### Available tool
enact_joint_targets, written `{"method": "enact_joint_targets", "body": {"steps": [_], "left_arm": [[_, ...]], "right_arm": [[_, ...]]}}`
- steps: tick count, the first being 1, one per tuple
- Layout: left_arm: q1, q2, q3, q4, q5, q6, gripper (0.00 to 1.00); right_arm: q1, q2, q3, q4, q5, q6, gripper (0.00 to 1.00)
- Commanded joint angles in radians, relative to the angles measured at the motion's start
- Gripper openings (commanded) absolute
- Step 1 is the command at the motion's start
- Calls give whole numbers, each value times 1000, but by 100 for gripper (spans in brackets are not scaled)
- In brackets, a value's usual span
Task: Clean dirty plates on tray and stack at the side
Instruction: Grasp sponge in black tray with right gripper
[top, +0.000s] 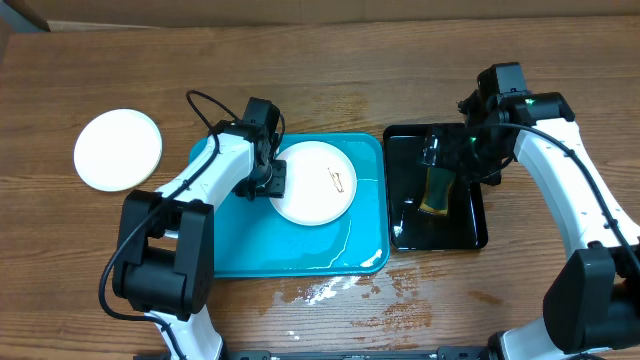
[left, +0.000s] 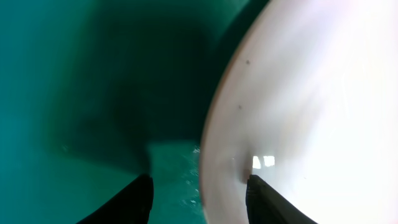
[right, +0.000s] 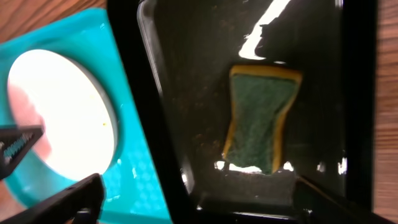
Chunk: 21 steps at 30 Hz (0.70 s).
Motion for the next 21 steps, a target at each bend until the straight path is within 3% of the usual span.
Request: {"method": "enact_joint_targets", "body": {"steps": [1,15,19,21], "left_arm": [[6,4,-10,-12,114,-31,51],[5,4,-10,-50,143,-32,55],[5,4,-10,-46,143,-32,55],[5,4,-10,-47,143,-32,56]], "right_arm": [[18,3,-52,27,124,44,94],[129,3,-427,612,329,58,79],[129,3,-456,687,356,58,67],[131,3,-460,697,351,58,52]]}}
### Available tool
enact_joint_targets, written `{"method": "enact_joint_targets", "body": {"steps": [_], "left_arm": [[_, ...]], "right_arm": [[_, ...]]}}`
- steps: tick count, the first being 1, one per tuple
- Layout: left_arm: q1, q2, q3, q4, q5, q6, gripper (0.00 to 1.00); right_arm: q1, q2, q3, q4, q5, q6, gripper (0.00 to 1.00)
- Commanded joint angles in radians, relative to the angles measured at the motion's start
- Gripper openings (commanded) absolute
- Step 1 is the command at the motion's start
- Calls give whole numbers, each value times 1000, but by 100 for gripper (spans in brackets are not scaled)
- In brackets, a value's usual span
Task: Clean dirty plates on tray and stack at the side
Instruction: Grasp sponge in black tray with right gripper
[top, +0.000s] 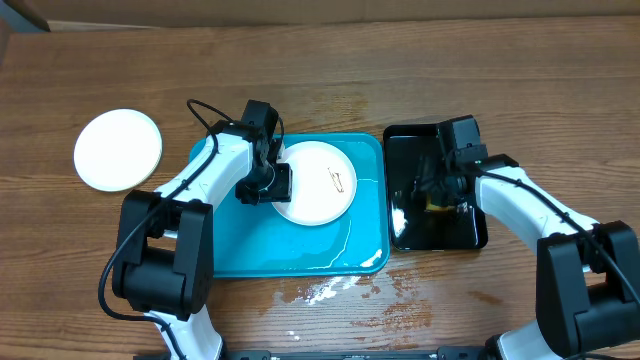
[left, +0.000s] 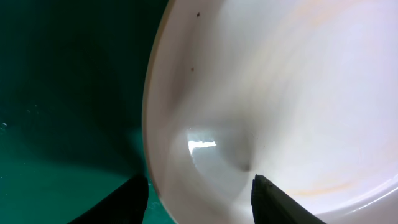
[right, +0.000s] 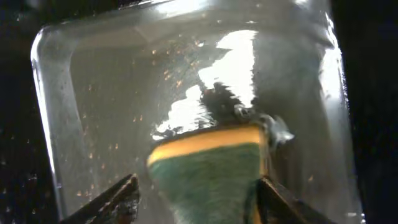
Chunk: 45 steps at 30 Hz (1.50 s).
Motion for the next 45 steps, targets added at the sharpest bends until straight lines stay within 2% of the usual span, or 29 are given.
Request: {"method": "enact_joint_targets", "body": {"steps": [1,2,3,4,6,7,9,11,15,20,28,30,32,33,36,39,40,41,42,43,45], "left_arm": [[2,4,-9,-2,15,-7,56],[2,4,-9,-2,15,-7,56],[2,4,-9,-2,15,-8,56],[2,4,-9,-2,15,-8,56],[2,4,-9,-2,15,-8,56],[2,4,-9,-2,15,-8,56],[2,4,-9,-2,15,-8,58],[2,4,-9,-2,15,-8,60],[2,4,-9,-2,15,-8,63],[2,4,-9,-2,15,-8,63],[2,4,-9,6,15,-8,63],[2,4,-9,6,15,-8,63],[2,4,-9,8,15,-8,63],[2,4,-9,10,15,-8,63],[2,4,-9,16,15,-8,64],[2,4,-9,17,15,-8,64],[2,4,-9,16,15,-8,64],[2,4,-9,16,15,-8,64],[2,4,-9,16,15,-8,65],[2,4,-9,16,15,-8,67],[2,4,-9,17,15,-8,71]], "right_arm": [[6,2,-11,13,35,14,46],[8,2,-12,13,35,23,41],[10,2,-12,13,35,31,29],[12,2,-12,14,36,33,21],[13,2,-11,22,36,38,18],[13,2,-8,26,36,45,27],[13,2,24,13,36,43,53],[13,2,63,-15,36,24,60],[13,2,126,-68,36,-10,64],[13,6,105,-70,36,-10,68],[13,71,14,46,35,-9,69],[13,91,14,44,35,-5,64],[13,95,14,47,35,-5,52],[13,95,15,54,35,-5,43],[12,89,46,52,31,0,4],[12,77,103,14,-5,17,4],[12,74,126,-7,-11,27,5],[12,70,147,-31,-11,34,28],[12,69,167,-57,-11,37,58],[12,69,191,-89,-10,37,73],[12,69,223,-143,-9,36,80]]}}
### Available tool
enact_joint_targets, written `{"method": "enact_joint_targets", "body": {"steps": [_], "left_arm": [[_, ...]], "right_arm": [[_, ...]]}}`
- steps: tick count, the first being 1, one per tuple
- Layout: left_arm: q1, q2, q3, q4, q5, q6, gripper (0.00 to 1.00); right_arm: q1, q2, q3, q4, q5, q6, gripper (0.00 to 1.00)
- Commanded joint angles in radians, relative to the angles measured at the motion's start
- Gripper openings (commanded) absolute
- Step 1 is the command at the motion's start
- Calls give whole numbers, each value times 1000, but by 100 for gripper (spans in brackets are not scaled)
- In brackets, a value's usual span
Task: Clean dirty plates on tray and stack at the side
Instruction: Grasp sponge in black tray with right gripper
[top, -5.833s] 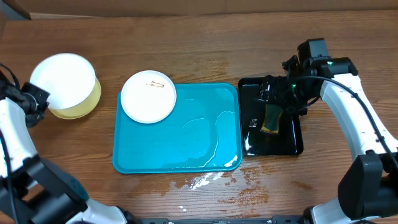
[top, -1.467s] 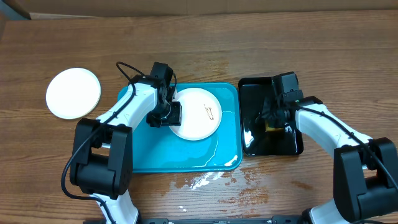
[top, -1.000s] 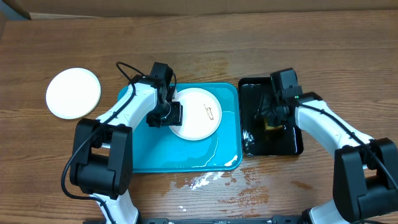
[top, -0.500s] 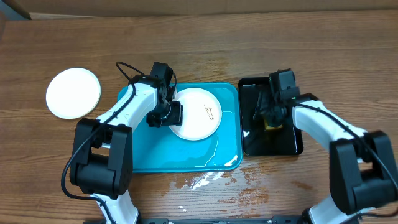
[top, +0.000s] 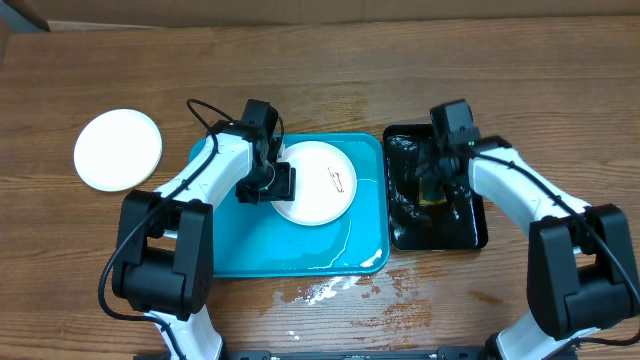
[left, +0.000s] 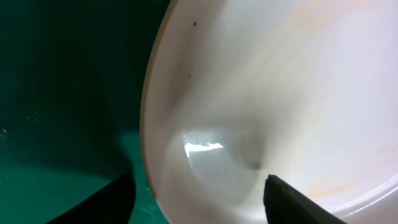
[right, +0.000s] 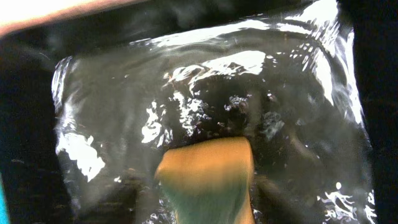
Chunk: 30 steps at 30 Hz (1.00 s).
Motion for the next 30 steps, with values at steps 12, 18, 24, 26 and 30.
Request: {"method": "enact_joint_targets", "body": {"steps": [12,18,24,26,30], "left_arm": [[2,4,-9,8,11,-7,72],[2,4,-9,7,11,-7,72],[2,4,-9,4,11,-7,73],[2,4,-9,4,11,-6,73],[2,4,-9,3,11,-7,73]], "right_arm": [[11,-12,-53,-178,-52,14,75],[11,-12,-142,-71,-52,14,9],[9,-24,-2,-188,-74,13,38],[9,-24,64,-247,-74,13,66],[9,-24,137,-284,-66,0,85]]}}
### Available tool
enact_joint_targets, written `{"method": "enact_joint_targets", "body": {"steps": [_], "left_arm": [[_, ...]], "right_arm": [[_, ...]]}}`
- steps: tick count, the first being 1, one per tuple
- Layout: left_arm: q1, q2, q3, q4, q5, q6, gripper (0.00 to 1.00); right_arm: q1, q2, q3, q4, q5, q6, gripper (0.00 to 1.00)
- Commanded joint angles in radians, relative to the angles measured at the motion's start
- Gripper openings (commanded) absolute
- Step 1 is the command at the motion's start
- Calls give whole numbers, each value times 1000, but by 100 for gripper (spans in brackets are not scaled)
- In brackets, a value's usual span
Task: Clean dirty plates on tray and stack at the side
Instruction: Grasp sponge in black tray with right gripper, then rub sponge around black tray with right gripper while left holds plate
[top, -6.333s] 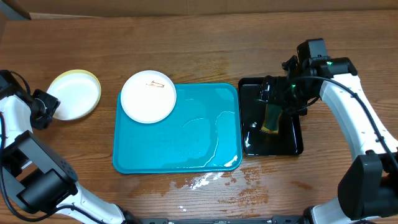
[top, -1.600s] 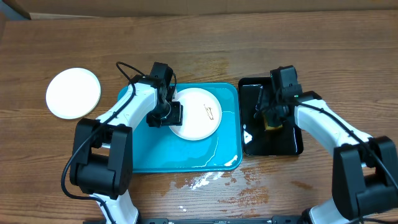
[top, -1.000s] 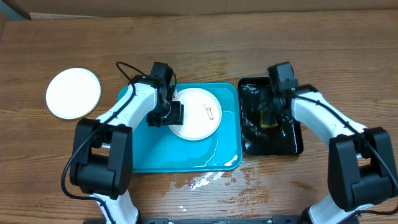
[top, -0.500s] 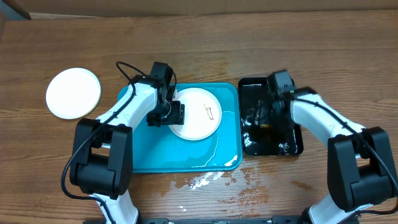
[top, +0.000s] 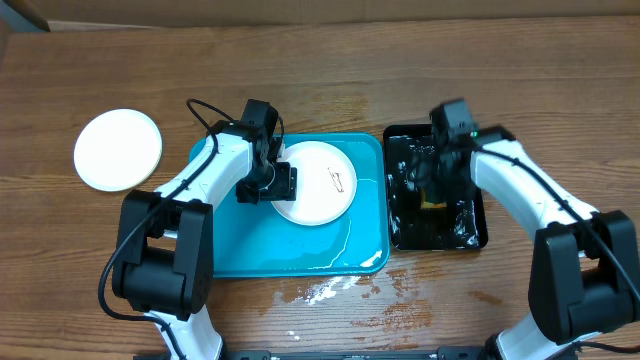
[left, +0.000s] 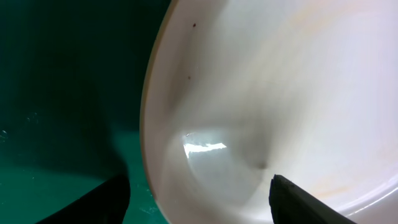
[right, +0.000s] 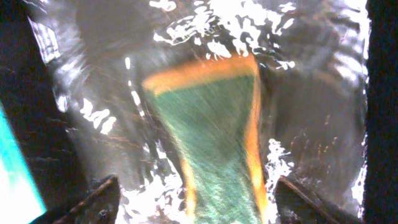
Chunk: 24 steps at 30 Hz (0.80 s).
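A white plate (top: 312, 190) with a small brown smear lies in the teal tray (top: 290, 250). My left gripper (top: 276, 183) is at its left rim. In the left wrist view the rim (left: 155, 124) runs between the spread fingers, one over the tray and one over the plate, so the left gripper (left: 199, 208) is open. A yellow-and-green sponge (right: 214, 143) lies in rippling water in the black tray (top: 472, 236). My right gripper (right: 196, 199) stands open around the sponge, its fingers clear of both sides.
A clean white plate (top: 118, 149) sits alone on the wooden table at the far left. A patch of spilled water (top: 330, 290) lies in front of the teal tray. The two trays stand side by side, almost touching.
The right gripper's fingers now show spread on both sides of the sponge, whose green face is up. The water in the black tray is more churned. The left fingers stand slightly wider apart.
First my right gripper hung open above the black tray while the left sat just off the plate's rim. Then the right was down around the sponge and the left straddled the rim. Later the sponge sat in stirred water. Now the right is open around it.
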Motion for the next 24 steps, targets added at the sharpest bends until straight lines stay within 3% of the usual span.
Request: {"method": "enact_joint_targets", "body": {"steps": [1,6,14,15,18,20,21,22,24], "left_arm": [[2,4,-8,1,11,-7,73],[2,4,-8,1,11,-7,73],[2,4,-8,2,11,-7,73],[2,4,-8,2,11,-7,73],[2,4,-8,1,11,-7,73],[2,4,-8,1,11,-7,73],[2,4,-8,1,11,-7,73],[2,4,-8,1,11,-7,74],[2,4,-8,1,11,-7,74]], "right_arm": [[1,-5,51,9,10,-7,85],[1,10,15,33,37,-6,84],[1,16,-147,171,36,-6,68],[1,16,-172,197,36,-6,64],[1,16,-214,258,35,-6,23],[1,13,-195,253,31,-6,11],[1,10,-177,243,25,-6,11],[1,6,-156,229,24,-6,17],[1,2,-107,190,25,-6,55]]}}
